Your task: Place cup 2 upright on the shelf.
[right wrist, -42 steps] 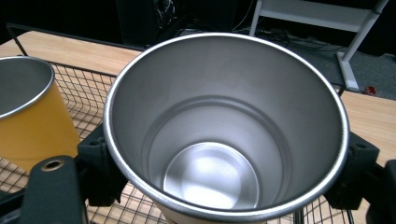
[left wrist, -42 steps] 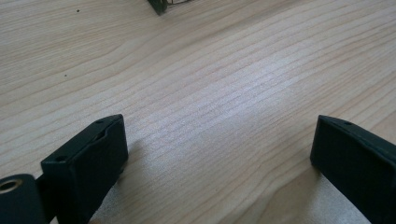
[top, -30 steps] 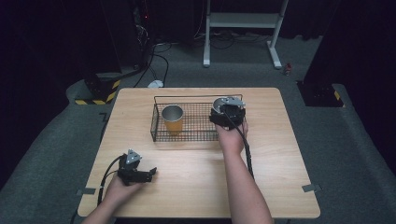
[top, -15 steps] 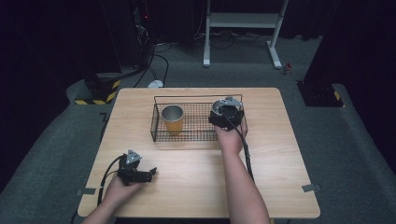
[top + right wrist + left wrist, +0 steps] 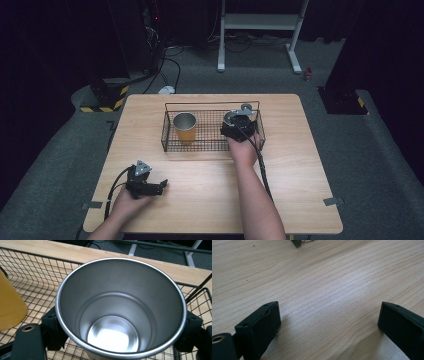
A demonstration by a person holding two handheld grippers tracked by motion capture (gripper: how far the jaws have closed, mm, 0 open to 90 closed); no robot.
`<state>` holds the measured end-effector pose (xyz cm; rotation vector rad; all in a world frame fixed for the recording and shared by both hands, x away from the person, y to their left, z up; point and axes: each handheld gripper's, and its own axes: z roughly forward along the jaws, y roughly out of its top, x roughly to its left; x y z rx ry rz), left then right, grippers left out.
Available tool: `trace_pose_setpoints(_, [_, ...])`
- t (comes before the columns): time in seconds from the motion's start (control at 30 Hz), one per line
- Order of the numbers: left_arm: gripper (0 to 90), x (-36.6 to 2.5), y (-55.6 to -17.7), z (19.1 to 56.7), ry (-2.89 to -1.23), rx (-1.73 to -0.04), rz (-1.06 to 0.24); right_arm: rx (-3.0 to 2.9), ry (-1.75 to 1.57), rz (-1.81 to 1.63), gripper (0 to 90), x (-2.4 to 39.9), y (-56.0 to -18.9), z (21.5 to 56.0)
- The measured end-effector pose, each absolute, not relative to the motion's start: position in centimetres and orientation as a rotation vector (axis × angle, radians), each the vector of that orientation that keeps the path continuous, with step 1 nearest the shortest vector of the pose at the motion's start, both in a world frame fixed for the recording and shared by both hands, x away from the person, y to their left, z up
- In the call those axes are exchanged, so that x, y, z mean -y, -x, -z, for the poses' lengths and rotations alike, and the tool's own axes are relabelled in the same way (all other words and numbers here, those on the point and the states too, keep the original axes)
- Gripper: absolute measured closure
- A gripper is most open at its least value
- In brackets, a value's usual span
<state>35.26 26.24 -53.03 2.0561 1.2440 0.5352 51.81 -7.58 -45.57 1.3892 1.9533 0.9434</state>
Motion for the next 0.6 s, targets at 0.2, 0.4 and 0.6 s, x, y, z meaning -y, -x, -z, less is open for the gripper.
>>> trace_pose_setpoints(0.2, [4.9, -26.2, -35.3, 53.0, -2.056, -1.244, -0.535, -1.967, -1.393, -0.942, 18.2, 7.3, -51.8, 46.0])
trace_pose_setpoints(0.4, [4.9, -26.2, -35.3, 53.0, -2.056, -1.244, -0.535, -1.981, -1.386, -0.922, 18.2, 7.1, -51.8, 46.5])
trace_pose_setpoints(0.6, [5.0, -26.2, -35.2, 53.0, -2.056, -1.244, -0.536, -1.985, -1.393, -0.914, 18.2, 6.8, -51.7, 46.8])
